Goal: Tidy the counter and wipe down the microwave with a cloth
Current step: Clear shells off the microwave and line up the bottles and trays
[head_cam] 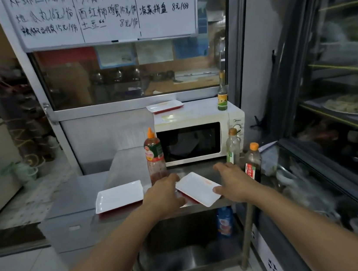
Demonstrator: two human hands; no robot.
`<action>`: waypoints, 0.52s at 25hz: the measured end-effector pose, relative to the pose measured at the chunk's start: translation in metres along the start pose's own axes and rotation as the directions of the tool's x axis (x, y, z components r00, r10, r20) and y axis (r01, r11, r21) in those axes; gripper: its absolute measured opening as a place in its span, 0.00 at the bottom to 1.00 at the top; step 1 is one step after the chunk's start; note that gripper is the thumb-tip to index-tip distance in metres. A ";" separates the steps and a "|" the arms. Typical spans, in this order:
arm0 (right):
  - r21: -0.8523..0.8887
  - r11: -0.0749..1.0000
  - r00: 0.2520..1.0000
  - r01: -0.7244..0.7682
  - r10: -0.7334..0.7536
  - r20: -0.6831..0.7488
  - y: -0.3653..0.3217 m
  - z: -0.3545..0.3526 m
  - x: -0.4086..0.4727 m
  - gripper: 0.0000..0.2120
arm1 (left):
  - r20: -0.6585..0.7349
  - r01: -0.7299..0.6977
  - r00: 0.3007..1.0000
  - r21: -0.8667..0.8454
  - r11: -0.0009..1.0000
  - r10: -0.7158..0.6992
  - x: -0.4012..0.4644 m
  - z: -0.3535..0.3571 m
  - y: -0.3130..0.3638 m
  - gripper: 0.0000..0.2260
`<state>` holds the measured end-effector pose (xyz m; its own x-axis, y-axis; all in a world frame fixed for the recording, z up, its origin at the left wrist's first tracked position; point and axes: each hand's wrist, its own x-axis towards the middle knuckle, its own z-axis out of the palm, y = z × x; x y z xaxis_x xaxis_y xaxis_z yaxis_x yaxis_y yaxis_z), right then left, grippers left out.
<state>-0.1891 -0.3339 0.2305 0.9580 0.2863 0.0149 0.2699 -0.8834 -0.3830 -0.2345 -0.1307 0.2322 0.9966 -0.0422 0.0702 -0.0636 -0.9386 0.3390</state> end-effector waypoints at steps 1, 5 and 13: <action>0.013 1.000 1.000 -0.005 0.005 0.002 0.006 0.001 0.012 0.30 | 0.012 -0.003 1.000 -0.004 1.000 0.003 0.014 0.005 0.001 0.24; 0.055 0.998 0.999 -0.029 0.031 -0.020 0.032 0.003 0.049 0.27 | 0.028 -0.028 0.999 -0.011 1.000 0.029 0.066 0.024 0.003 0.26; 0.100 0.984 0.968 -0.146 0.163 -0.189 0.094 0.004 0.106 0.21 | 0.150 -0.195 0.967 -0.071 0.978 0.204 0.187 0.066 0.015 0.28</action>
<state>-0.0624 -0.3856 0.1925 0.9900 0.0630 0.1264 0.1158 -0.8743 -0.4713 -0.0458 -0.1753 0.1882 0.9589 -0.2836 -0.0038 -0.2604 -0.8854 0.3850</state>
